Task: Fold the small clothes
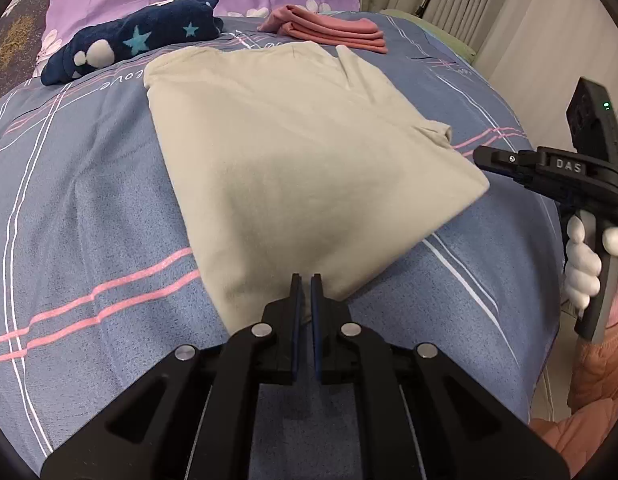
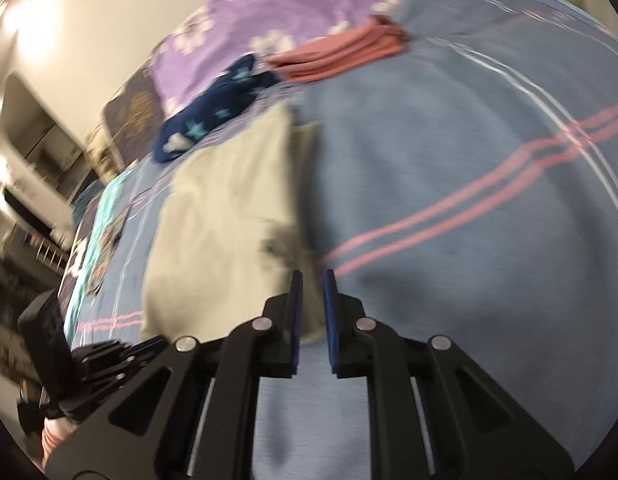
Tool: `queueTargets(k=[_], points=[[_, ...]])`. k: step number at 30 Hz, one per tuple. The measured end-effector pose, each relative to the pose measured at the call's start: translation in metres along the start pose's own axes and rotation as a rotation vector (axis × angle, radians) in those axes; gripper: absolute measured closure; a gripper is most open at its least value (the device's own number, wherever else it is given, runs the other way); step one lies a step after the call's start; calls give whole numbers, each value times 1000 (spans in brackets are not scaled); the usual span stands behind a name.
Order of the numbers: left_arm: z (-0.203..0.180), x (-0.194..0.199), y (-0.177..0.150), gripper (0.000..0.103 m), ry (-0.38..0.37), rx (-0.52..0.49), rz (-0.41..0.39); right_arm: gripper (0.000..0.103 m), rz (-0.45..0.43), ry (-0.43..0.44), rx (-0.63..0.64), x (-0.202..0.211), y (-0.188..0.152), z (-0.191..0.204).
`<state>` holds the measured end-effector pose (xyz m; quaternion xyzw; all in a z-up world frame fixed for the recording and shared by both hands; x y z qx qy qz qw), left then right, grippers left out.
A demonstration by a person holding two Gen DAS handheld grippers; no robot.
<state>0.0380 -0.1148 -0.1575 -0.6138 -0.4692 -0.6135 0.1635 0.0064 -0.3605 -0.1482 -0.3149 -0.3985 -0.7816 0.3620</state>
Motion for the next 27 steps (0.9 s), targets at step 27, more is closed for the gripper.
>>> queueTargets(k=[27], points=[[21, 32, 20, 89, -97, 50, -94, 64, -39, 27, 196, -30, 72, 44]])
Point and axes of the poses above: each gripper's, at about its wrist camera, not at the fingertips, and x roughly against the way its jaws point, z to its left, y to its top, the point moved 6 cm from there along -x, roughly the way its jaws point, and after that the axes turned 11 degrees about z, right-handed, at the moved point
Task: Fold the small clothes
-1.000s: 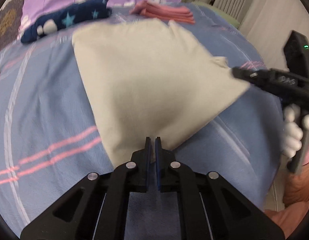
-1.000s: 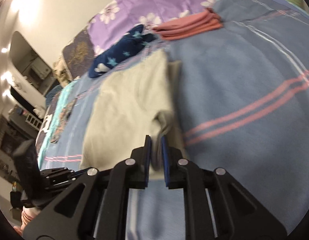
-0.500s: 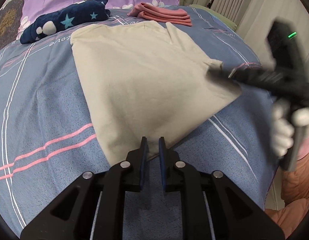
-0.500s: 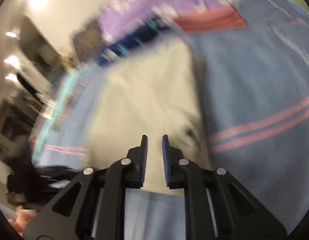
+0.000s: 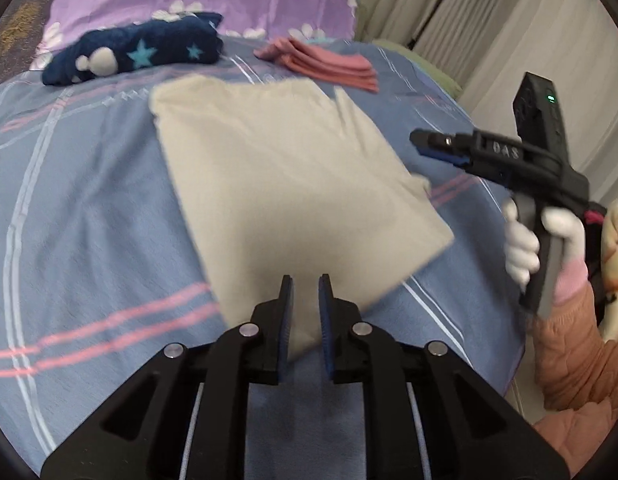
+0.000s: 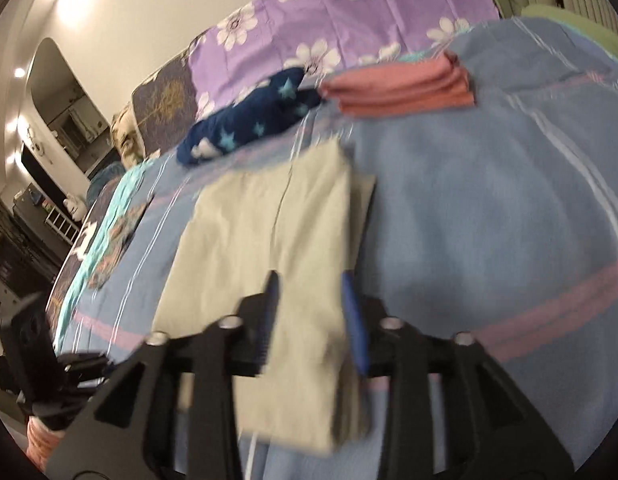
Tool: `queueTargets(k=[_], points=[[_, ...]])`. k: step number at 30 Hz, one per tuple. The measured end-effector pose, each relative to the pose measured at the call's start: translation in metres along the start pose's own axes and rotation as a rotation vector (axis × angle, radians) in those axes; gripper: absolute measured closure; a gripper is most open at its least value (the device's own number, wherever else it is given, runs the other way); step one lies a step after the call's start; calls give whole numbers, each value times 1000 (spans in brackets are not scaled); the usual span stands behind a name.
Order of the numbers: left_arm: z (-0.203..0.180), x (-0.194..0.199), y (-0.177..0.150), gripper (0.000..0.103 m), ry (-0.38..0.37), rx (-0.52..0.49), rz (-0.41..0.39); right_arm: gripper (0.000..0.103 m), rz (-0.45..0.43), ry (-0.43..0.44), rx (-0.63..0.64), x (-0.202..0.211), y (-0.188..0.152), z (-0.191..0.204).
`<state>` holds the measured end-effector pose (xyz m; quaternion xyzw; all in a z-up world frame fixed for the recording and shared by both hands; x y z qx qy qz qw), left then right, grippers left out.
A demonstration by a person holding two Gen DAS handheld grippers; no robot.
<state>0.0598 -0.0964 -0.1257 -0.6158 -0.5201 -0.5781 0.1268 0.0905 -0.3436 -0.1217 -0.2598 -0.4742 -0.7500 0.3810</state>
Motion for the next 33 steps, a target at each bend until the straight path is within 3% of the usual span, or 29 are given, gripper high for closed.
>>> queueTargets(k=[1, 5, 10, 12, 14, 18, 19, 20, 22, 23, 25, 28, 33], points=[[9, 4, 6, 88, 19, 14, -13, 64, 5, -2, -13, -5, 10, -1], [49, 14, 34, 69, 66, 83, -75, 62, 38, 51, -67, -27, 48, -10], [100, 4, 82, 69, 64, 144, -96, 60, 74, 44, -81, -58, 77, -9], [118, -11, 105, 65, 49, 161, -83, 60, 90, 56, -76, -68, 81, -9], [132, -29, 125, 45, 52, 182, -50, 60, 111, 62, -85, -79, 78, -14], [144, -57, 159, 45, 0, 197, -26, 60, 143, 125, -135, -96, 74, -26], [144, -60, 169, 54, -23, 199, -41, 60, 137, 142, -140, -96, 76, -28], [143, -60, 176, 95, -46, 195, -58, 69, 132, 149, -139, -95, 77, -28], [140, -45, 192, 96, -80, 194, -131, 89, 109, 134, -115, -93, 80, -26], [136, -32, 198, 101, -58, 167, -195, 89, 107, 111, -99, -93, 80, -25], [135, -18, 203, 103, 45, 114, -263, 89, 107, 58, -74, -98, 77, -26], [156, -23, 198, 103, 94, 177, -227, 89, 95, 60, -78, -102, 74, -29], [139, -14, 171, 100, -48, 179, -216, 81, 32, 53, -77, -80, 80, -30]])
Point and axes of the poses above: each gripper's, at about its wrist camera, not at the fingertips, and x roughly against the way its jaws point, z to its left, y to its top, the point moved 6 cm from there along -x, roughly the way its jaws point, and after that the axes turned 11 degrees about z, right-handed, at the moved point
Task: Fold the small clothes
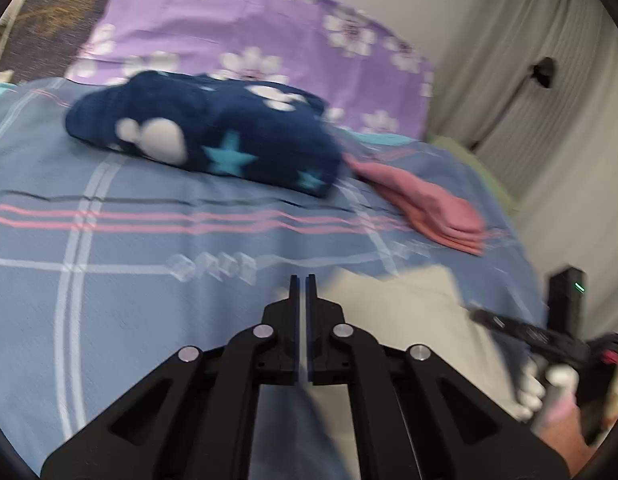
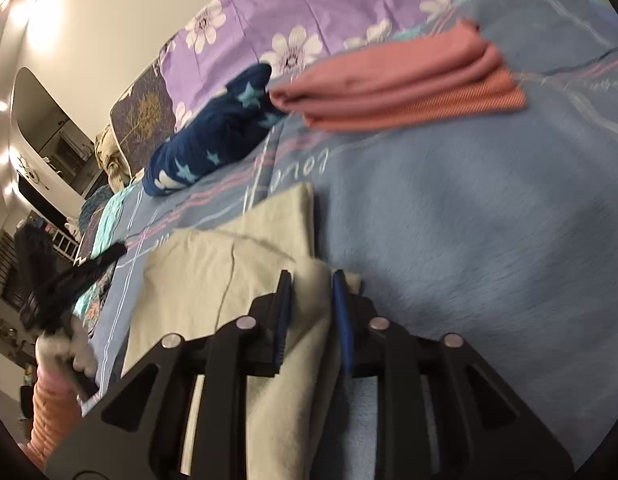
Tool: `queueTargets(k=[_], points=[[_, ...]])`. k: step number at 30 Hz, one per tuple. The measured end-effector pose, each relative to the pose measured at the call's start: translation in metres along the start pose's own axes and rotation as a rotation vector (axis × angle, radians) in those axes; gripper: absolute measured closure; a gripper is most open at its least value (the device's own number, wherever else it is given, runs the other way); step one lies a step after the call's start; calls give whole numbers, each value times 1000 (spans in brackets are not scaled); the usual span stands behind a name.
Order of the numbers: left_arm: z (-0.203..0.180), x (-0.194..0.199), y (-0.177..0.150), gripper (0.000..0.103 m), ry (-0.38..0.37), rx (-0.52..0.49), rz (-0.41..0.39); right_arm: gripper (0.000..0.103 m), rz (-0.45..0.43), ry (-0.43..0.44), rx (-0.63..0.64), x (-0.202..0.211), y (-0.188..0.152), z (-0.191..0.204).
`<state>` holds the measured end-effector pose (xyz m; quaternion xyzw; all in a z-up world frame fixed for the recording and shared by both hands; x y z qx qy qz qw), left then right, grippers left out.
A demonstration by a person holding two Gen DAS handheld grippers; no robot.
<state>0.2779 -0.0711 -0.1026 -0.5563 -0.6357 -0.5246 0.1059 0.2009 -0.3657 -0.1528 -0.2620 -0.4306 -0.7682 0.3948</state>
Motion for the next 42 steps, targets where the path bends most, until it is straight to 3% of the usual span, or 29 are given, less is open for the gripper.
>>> queueTargets(k=[2, 4, 5, 7, 8, 9, 13, 16, 19, 21, 22, 24, 26, 29, 31, 34, 42], points=[[-24, 5, -20, 85, -86, -43, 30, 85, -27, 39, 25, 13, 1, 9], [-48, -2, -42, 71, -117, -103, 91, 86, -27, 107, 107, 22, -3, 31], [-55, -10, -54, 66, -96, -128, 130, 86, -7, 107, 142, 20, -6, 38], [-58, -38, -80, 65, 51, -202, 229, 88, 77, -41, 214, -2, -16, 42], [-59, -43, -86, 65, 86, -241, 214, 103, 106, -146, 224, -15, -20, 35], [-62, -44, -90, 64, 111, -286, 180, 103, 102, -216, 245, -26, -23, 26], [-68, -34, -92, 64, 176, -264, 183, 103, 24, -210, 244, -11, -27, 31], [-77, -14, -104, 63, 142, -264, 174, 94, 10, -137, 239, 15, -44, 40], [-89, 10, -123, 59, 117, -287, 167, 94, 27, -30, 250, 39, -74, 50], [-93, 14, -138, 52, 131, -291, 177, 92, 61, -58, 295, 43, -102, 54], [-92, 9, -145, 48, 160, -291, 196, 89, 96, -127, 319, 36, -118, 50], [-87, 5, -164, 44, 193, -279, 220, 89, 66, -158, 333, 35, -135, 43], [-83, 10, -176, 44, 172, -233, 229, 89, 33, -126, 294, 46, -139, 41], [-89, 21, -184, 44, 176, -242, 230, 75, 1, -42, 227, 63, -138, 40], [-94, 25, -188, 43, 194, -271, 236, 74, -14, -54, 222, 72, -140, 41], [-98, 28, -192, 43, 194, -280, 236, 64, -22, -87, 199, 82, -137, 33], [-99, 32, -192, 43, 182, -261, 220, 56, 17, -80, 99, 75, -134, 14]])
Point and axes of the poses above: each gripper's, at about its wrist camera, not at the fingertips, and x roughly against the way its jaws point, z to its left, y to its top, the point moved 6 cm from there along -x, roughly the way its jaws point, and after that the axes turned 11 degrees about z, right-handed, at the moved point
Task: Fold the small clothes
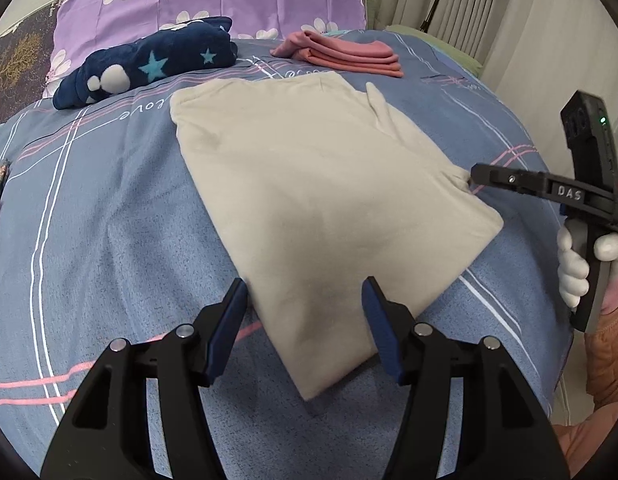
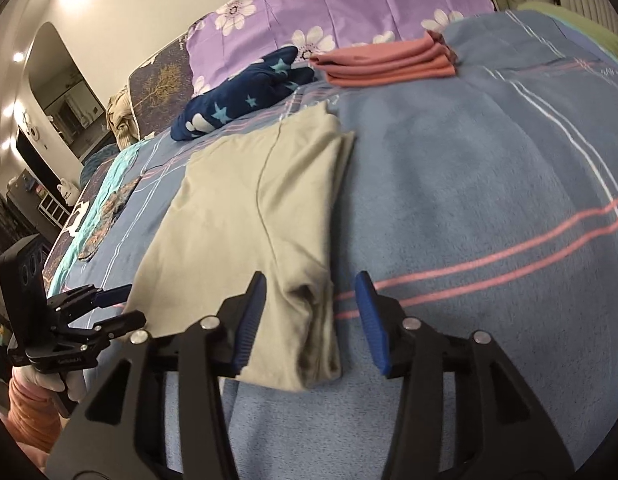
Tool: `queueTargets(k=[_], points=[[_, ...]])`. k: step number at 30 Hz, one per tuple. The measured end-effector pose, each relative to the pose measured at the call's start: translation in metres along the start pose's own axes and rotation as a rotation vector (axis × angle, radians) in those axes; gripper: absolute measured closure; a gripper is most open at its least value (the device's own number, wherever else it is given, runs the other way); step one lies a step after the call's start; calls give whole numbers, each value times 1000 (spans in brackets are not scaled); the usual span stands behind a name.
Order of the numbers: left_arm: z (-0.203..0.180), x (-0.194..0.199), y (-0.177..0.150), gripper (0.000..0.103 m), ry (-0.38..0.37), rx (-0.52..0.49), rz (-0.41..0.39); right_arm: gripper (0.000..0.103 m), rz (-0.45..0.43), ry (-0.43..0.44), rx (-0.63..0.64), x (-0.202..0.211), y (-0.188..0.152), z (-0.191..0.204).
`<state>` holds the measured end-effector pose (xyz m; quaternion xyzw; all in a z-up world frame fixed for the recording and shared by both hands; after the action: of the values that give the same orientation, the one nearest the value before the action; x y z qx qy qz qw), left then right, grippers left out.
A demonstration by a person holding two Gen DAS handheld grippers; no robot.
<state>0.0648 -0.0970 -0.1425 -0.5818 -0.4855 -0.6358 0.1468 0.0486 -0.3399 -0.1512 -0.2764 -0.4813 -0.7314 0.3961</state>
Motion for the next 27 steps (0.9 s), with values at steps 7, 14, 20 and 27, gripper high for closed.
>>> queueTargets(k=[7, 14, 20, 27], points=[[46, -4, 26, 43, -107, 161, -42, 47, 56, 46, -34, -17, 16, -5], [66, -33, 52, 43, -279, 249, -13, 45, 144, 123, -28, -54, 51, -8], [68, -58, 89, 43, -365, 214, 33, 51, 201, 261, -18, -92, 95, -7], [61, -63, 119, 84, -227, 126, 9, 85, 132, 188, -12, -101, 122, 5]])
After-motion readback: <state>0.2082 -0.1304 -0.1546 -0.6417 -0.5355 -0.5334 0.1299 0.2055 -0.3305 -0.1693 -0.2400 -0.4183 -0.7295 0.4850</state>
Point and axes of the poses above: each gripper's, at about its wrist camera, not at the fingertips, and x roughly against the way its jaws point, z to its left, y to its top, the point moved 6 cm from there along -x, roughly the way its jaws point, and after that the axes turned 11 degrees about z, right-handed, at the moved point
